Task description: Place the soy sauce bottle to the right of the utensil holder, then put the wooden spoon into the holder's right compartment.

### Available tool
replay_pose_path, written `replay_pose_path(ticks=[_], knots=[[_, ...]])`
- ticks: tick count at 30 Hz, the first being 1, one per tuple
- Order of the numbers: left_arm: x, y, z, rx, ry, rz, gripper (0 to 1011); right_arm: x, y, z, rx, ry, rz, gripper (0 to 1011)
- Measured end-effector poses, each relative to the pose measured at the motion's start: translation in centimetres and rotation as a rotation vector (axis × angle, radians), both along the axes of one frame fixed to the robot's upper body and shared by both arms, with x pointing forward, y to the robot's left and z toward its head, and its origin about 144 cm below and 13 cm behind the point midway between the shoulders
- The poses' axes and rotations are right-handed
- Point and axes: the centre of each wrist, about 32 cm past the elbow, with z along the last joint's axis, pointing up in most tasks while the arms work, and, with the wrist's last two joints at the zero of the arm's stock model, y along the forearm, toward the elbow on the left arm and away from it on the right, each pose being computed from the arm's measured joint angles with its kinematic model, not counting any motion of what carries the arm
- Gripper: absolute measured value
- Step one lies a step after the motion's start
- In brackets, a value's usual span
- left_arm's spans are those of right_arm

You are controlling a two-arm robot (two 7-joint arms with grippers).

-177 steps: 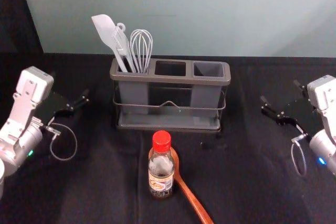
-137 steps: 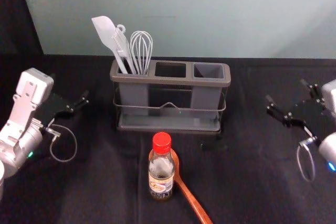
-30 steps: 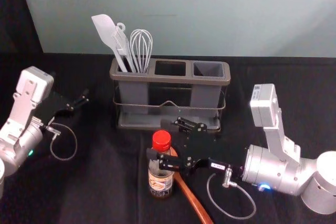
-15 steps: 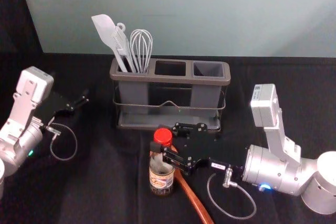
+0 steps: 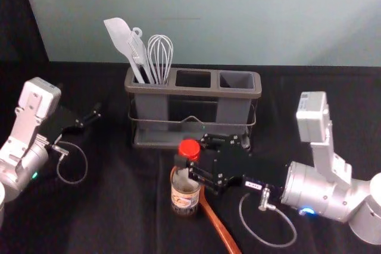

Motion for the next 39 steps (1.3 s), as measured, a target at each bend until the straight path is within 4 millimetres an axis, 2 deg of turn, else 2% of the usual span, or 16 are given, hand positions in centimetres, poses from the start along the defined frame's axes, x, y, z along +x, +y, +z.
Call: replay_pose_path(ticks=[8,11,12,18,19,21,23,30,39], knots=[[0.0,0.0,0.0,0.000,0.000,0.000,1005,-1.2,-1.4,1.8,0.031,-0.039,-0.032,386],[0.0,0.0,0.0,0.000,0.000,0.000,1005,-1.9,-3.1,2.6,0.034,-0.060,-0.071,386],[0.0,0.0,0.0,0.000,0.000,0.000,1005,-1.9,-3.1,2.6,0.034,-0.060,-0.071,386],[0.0,0.0,0.0,0.000,0.000,0.000,1005,-3.3,-7.3,3.6,0.027,-0.094,-0.185,386],[0.0,0.0,0.0,0.000,0.000,0.000,1005,-3.3,-7.3,3.6,0.027,-0.094,-0.185,387],[0.0,0.0,0.0,0.000,0.000,0.000,1005,-3.7,-9.2,3.6,0.021,-0.104,-0.243,387],[0.0,0.0,0.0,0.000,0.000,0.000,1005,-3.8,-9.9,3.6,0.018,-0.105,-0.270,387],[0.0,0.0,0.0,0.000,0.000,0.000,1005,-2.8,-12.0,2.9,0.004,-0.111,-0.361,387],[0.0,0.0,0.0,0.000,0.000,0.000,1005,0.1,-12.2,1.8,-0.004,-0.088,-0.416,387]])
